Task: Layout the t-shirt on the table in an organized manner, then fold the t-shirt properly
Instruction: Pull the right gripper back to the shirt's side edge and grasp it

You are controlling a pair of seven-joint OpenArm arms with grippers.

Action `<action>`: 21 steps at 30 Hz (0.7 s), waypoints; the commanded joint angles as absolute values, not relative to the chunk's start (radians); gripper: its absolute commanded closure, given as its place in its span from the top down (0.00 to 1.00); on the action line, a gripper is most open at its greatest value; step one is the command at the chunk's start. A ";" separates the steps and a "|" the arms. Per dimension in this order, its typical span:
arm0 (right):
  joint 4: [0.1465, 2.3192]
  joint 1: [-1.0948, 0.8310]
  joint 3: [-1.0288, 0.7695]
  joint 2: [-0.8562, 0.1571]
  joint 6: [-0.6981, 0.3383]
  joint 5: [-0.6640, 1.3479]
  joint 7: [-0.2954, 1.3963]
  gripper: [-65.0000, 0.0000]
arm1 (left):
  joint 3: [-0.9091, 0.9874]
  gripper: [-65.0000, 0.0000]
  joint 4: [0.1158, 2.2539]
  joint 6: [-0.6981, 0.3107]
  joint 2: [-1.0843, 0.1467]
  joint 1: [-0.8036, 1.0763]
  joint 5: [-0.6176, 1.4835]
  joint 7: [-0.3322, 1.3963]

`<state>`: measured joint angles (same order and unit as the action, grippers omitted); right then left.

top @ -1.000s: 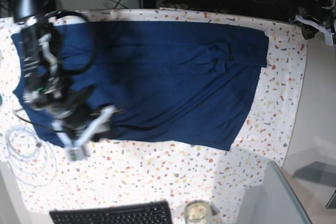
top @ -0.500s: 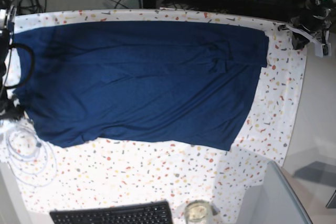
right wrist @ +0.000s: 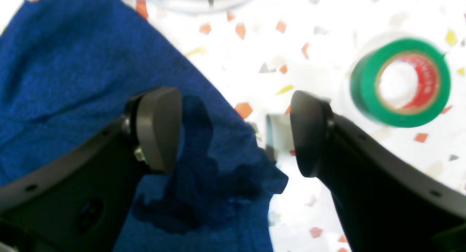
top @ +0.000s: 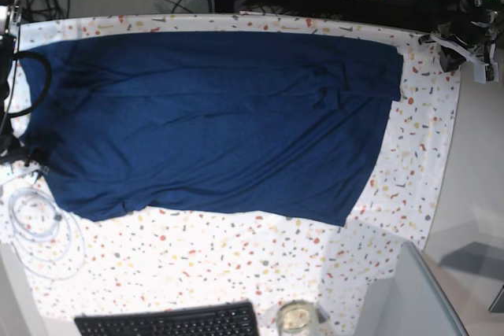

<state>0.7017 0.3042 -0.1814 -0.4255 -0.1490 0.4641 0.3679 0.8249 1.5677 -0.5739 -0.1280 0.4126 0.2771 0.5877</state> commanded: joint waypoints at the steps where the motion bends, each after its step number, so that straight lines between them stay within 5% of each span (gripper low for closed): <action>1: 0.719 0.335 -0.185 -0.444 -0.151 0.469 0.341 0.68 | 0.832 0.00 1.583 -0.573 -0.143 0.415 0.288 0.570; 21: 0.472 0.427 -0.030 -0.383 -0.148 0.400 0.182 0.68 | 0.832 0.00 1.583 -0.573 -0.143 0.417 0.288 0.570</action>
